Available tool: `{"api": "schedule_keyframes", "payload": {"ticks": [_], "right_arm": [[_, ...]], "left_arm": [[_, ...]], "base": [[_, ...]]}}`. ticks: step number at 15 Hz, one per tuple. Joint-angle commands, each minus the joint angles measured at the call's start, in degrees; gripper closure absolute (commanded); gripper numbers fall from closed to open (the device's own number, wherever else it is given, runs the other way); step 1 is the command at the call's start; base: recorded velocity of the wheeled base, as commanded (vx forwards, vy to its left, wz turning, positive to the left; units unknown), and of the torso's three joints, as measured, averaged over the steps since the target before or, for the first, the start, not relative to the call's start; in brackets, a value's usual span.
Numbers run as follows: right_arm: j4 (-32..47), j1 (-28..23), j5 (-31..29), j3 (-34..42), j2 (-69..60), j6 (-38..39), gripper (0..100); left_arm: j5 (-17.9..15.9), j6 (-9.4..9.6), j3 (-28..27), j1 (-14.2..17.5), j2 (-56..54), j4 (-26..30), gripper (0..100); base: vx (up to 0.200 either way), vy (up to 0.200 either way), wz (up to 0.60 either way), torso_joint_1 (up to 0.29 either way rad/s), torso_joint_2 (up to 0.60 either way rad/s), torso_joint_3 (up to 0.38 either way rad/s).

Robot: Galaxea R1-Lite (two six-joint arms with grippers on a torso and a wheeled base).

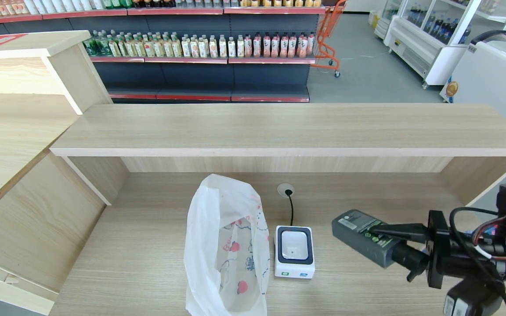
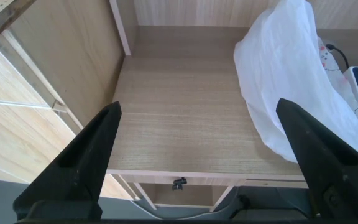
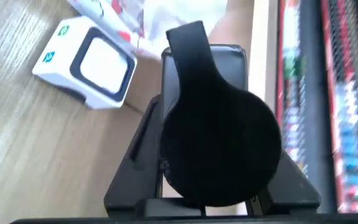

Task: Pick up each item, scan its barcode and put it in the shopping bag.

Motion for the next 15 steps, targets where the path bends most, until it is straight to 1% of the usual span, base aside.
{"api": "schedule_keyframes", "payload": {"ticks": [1, 2, 4, 5, 6, 10, 15], "right_arm": [[6.88, 13.11, 3.40, -0.17, 0.55, -19.03, 100], [8.63, 13.19, 3.66, -0.26, 0.29, -25.27, 100], [11.80, 13.81, 3.84, 0.71, -1.21, -32.74, 100], [11.89, 16.45, 3.84, 0.53, -1.29, -34.58, 100], [11.53, 18.03, 3.93, 0.00, -1.21, -35.64, 100], [11.53, 18.20, 7.18, -3.07, 0.64, -40.74, 100], [11.45, 18.29, 8.06, -4.21, 0.99, -42.67, 100]], "left_arm": [[0.00, 0.00, 0.00, 0.02, 0.06, 0.00, 0], [0.00, 0.00, 0.00, 0.02, 0.06, 0.00, 0], [0.09, 0.00, 0.00, 0.02, 0.06, 0.00, 0], [0.09, 0.00, 0.00, 0.02, 0.06, 0.00, 0], [0.00, 0.00, 0.00, 0.02, -0.02, 0.00, 0], [0.09, 0.00, 0.00, 0.02, -0.02, 0.00, 0], [0.09, 0.00, 0.00, 0.02, -0.02, 0.00, 0]], "base": [[0.000, 0.000, 0.00, 0.000, 0.00, 0.000], [0.000, 0.000, 0.00, 0.000, 0.00, 0.000], [0.000, 0.000, 0.00, 0.000, 0.00, 0.000], [0.000, 0.000, 0.00, 0.000, 0.00, 0.000], [0.000, 0.000, 0.00, 0.000, 0.00, 0.000], [0.000, 0.000, 0.00, 0.000, 0.00, 0.000], [0.000, 0.000, 0.00, 0.000, 0.00, 0.000]]}}
